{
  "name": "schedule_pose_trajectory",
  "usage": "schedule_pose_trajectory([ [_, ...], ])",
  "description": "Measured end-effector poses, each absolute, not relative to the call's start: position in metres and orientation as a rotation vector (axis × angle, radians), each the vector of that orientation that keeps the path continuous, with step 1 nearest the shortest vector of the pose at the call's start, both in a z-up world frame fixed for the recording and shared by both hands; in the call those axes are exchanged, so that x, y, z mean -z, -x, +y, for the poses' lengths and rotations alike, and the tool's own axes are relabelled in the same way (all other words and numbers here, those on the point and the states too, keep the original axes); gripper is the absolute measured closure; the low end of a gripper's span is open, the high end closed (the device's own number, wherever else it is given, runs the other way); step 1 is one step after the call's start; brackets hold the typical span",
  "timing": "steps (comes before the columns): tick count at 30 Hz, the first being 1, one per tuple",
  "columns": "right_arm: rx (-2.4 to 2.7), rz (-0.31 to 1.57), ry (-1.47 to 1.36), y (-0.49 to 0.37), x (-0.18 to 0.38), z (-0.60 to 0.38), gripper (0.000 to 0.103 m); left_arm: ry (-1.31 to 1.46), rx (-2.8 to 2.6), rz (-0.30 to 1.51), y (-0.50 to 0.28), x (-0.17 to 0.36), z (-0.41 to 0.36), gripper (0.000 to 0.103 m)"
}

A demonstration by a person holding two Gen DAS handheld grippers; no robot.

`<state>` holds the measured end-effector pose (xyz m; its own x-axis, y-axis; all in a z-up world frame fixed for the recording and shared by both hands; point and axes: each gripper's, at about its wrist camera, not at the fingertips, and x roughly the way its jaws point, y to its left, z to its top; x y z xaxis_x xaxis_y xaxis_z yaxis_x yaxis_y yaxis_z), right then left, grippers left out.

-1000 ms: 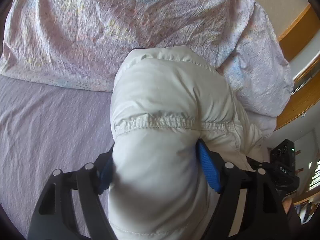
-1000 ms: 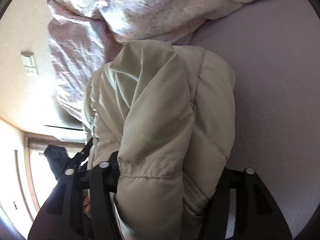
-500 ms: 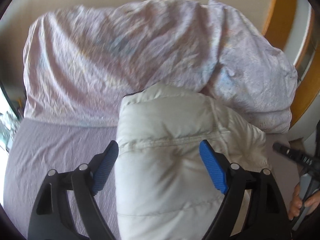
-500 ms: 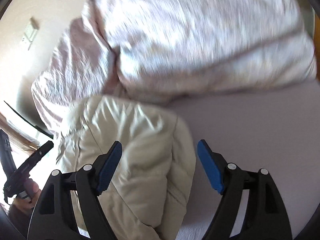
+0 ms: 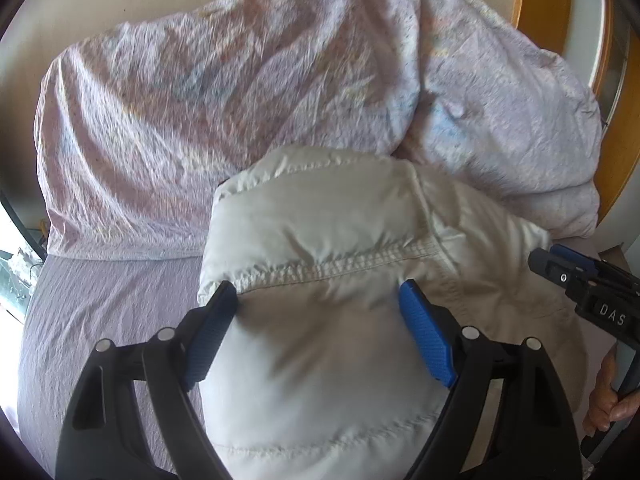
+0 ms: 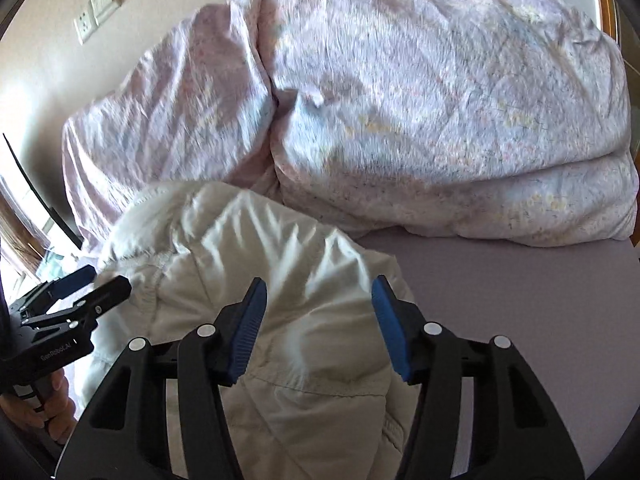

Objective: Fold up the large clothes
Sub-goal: 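Set the turned bundle back on the sheet and regrip it with both tools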

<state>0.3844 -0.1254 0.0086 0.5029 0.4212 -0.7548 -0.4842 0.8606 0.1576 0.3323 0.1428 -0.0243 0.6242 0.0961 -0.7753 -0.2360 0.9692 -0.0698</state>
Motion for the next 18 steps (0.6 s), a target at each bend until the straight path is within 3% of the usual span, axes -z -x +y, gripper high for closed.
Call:
schedule_pose_trajectory([
  [7, -0.530, 0.913, 0.109, -0.382, 0.023, -0.123, 0.046, 0.179, -0.187, 0.853, -0.336, 0.037, 0.150, 0.006],
  [18, -0.543, 0.939, 0.074, -0.388, 0.047, -0.115, 0.043, 0.229, -0.178, 0.830, -0.339, 0.055, 0.159, 0.002],
])
